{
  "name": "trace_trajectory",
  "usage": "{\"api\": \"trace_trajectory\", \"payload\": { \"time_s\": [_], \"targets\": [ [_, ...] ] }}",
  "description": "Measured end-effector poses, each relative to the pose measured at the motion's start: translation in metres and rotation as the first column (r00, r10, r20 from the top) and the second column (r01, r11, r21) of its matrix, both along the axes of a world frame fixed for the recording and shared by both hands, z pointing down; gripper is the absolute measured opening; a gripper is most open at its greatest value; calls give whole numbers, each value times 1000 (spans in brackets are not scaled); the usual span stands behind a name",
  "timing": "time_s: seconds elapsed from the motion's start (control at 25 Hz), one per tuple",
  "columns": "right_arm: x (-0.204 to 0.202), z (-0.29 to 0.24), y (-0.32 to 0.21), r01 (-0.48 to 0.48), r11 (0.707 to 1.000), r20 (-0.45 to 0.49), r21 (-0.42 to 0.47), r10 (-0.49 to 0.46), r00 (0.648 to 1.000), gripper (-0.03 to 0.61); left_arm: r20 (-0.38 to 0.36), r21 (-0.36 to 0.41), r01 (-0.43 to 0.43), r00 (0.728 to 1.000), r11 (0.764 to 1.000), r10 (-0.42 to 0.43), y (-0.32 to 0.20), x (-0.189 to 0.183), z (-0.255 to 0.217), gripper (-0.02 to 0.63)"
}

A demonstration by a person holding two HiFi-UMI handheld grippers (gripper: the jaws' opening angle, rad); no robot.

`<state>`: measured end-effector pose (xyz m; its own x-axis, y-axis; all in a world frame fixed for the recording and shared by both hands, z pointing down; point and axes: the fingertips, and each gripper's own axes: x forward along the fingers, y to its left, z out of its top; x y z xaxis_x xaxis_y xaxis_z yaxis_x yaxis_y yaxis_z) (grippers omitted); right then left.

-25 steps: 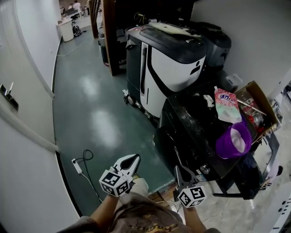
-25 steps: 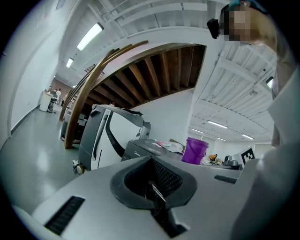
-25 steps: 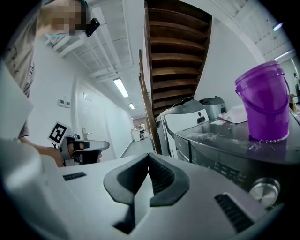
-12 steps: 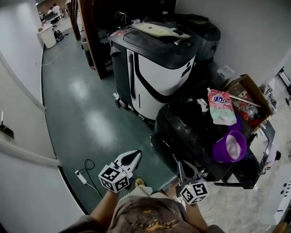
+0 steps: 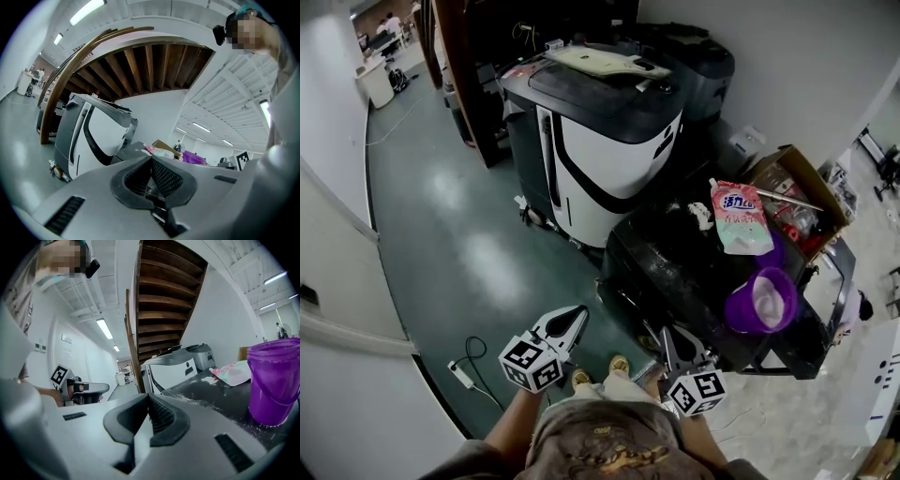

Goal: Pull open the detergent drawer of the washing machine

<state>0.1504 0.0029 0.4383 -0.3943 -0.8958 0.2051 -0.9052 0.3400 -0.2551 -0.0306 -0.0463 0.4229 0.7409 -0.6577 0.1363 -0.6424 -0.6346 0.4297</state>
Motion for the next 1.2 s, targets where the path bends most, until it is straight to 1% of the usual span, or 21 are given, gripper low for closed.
{"api": "trace_trajectory", "payload": {
  "time_s": [0.24,0.4,0.56,0.64,0.76,0.8,1.0,1.16,1.2],
  "targets": [
    [8,-5,-16,15,1000,10,14,-15,1000,2,-17,0,-2,1000,1000,2,-19,16,-3,23],
    [17,-6,-29,18,999,4,28,-18,1000,2,-44,-2,-3,999,1000,3,-33,26,-4,23],
    [24,-6,-39,16,999,7,32,-16,1000,2,-76,-19,-37,997,999,35,-40,36,-3,34],
    [27,-7,-43,16,999,7,34,-17,1000,3,-90,-29,-56,994,998,53,-44,41,-3,100],
    [30,-5,-47,17,999,10,32,-17,1000,2,-126,-60,-82,989,995,74,-49,47,4,132],
    [31,-5,-47,17,999,11,30,-18,1000,2,-144,-75,-93,986,993,82,-50,49,8,153],
    [33,-3,-51,19,1000,11,21,-19,1000,3,-229,-137,-160,965,978,126,-55,59,35,254],
    [37,1,-55,17,1000,8,10,-17,1000,2,-308,-183,-184,944,966,121,-65,65,56,331],
    [37,2,-55,16,1000,7,6,-16,1000,2,-326,-195,-190,938,962,119,-68,66,61,339]
  ]
}}
